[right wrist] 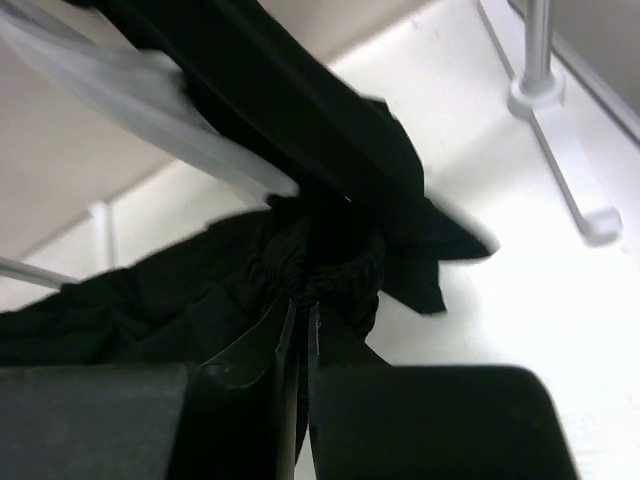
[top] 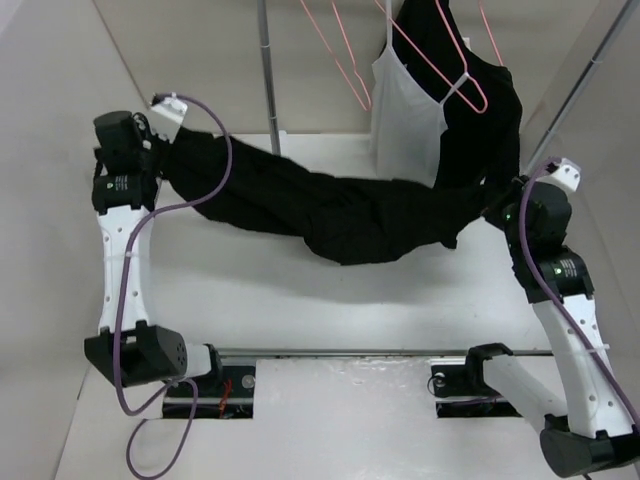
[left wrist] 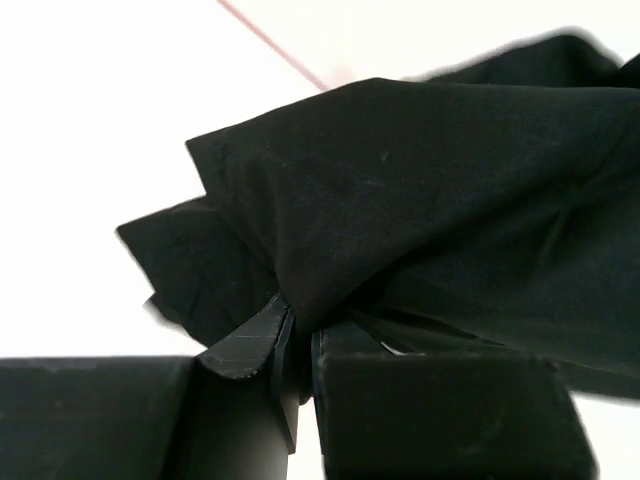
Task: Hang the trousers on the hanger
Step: Flatten out the trousers at the center of the board.
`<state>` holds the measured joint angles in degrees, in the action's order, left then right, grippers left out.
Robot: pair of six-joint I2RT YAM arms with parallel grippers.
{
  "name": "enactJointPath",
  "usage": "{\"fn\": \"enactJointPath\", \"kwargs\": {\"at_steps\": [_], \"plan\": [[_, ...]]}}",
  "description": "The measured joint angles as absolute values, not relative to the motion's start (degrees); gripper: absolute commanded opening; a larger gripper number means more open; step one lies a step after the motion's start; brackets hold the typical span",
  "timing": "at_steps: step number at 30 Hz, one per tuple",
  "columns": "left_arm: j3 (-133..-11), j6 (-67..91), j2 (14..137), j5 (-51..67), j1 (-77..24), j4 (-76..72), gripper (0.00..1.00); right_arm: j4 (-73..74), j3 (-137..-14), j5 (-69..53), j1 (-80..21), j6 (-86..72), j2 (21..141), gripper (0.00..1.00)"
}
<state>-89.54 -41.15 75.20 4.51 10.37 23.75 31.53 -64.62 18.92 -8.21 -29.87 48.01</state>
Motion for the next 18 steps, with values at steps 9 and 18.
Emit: {"fn": "enactJointPath", "kwargs": {"at_steps": [9, 18], "plan": [[-77.3, -44.4, 82.8, 0.9, 14.3, 34.8, 1.0, 38.7, -55.2, 21.1, -4.9, -36.9, 48.1, 1.0], [-76.9, -40.6, 83.0, 0.1, 18.8, 37.9, 1.0, 38.7, -56.3, 23.7, -4.7, -40.8, 49.5, 1.0]]}}
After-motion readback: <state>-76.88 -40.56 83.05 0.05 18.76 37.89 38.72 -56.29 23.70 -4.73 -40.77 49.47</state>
